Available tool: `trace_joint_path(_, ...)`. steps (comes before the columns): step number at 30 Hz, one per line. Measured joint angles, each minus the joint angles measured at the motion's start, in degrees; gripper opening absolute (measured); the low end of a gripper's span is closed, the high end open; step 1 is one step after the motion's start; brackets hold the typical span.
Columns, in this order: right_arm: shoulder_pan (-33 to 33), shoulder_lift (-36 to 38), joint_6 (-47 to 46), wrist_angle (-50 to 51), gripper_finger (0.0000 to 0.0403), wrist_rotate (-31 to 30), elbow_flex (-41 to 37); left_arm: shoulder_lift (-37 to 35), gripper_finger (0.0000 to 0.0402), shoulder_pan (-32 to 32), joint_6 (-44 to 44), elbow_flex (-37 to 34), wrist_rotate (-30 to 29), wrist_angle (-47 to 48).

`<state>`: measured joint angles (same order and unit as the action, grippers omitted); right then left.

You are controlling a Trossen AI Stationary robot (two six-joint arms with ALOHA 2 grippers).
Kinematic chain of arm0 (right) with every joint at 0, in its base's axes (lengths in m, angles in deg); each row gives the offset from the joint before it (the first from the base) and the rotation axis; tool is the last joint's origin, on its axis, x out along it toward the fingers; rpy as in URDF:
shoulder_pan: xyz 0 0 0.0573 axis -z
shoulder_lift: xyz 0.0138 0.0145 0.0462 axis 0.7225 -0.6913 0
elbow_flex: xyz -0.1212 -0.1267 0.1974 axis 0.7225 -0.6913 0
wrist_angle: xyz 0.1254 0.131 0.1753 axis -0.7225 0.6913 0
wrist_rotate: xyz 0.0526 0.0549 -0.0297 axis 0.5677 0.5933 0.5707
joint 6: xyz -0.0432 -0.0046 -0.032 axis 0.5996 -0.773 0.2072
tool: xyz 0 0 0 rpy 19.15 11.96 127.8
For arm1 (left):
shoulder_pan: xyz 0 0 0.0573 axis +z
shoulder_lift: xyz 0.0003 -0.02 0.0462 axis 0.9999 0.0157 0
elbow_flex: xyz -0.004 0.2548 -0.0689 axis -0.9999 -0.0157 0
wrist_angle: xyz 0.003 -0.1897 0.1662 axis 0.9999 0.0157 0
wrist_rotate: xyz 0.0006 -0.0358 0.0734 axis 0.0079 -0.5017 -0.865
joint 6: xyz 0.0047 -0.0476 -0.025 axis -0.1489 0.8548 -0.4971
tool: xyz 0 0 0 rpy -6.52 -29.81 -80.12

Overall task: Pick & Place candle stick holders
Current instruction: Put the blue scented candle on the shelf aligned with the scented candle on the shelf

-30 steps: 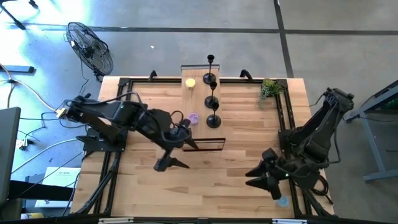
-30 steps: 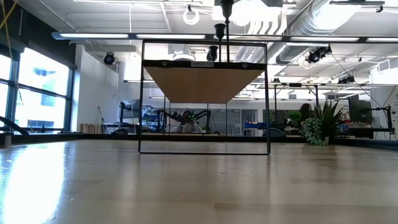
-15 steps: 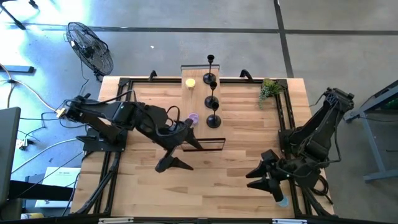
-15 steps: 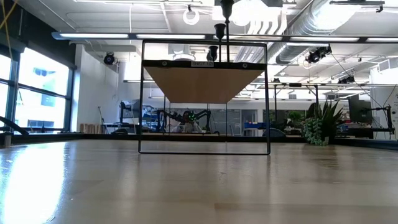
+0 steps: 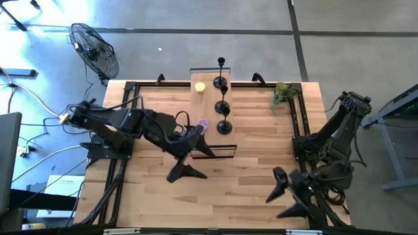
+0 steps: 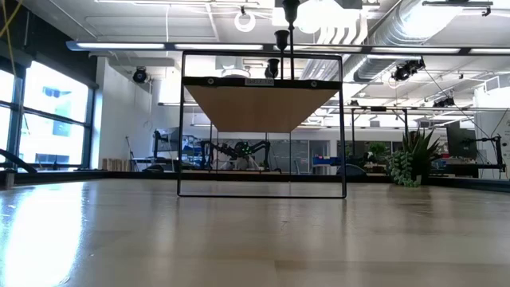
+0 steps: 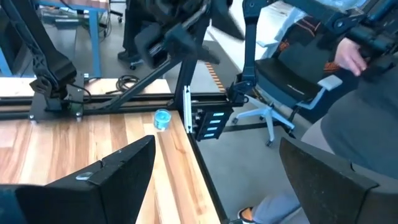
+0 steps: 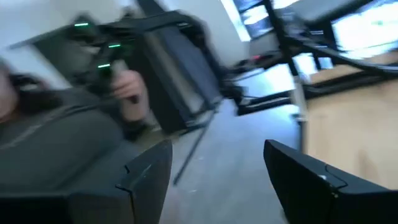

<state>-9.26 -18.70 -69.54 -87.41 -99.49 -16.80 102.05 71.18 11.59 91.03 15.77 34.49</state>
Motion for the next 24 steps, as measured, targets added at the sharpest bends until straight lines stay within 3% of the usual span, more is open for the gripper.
trace_joint_path(5, 0.0, 0.0, 1.3, 0.2, 0.0256, -0.1, 0.0, 0.9, 0.0337, -1.8, -0.1, 0.1, -2.9, -0.3)
trace_joint_path(17, 0.4, 0.0, 6.5, -1.7, 0.0258, -1.5, 0.0, 1.8, 0.0337, -2.4, 2.1, 0.0, -3.7, -0.4)
trace_joint_path(24, 0.4, 0.0, 9.6, -1.6, 0.0291, -2.7, 0.0, 1.8, 0.0337, -2.4, 4.3, 0.0, -3.6, -0.4)
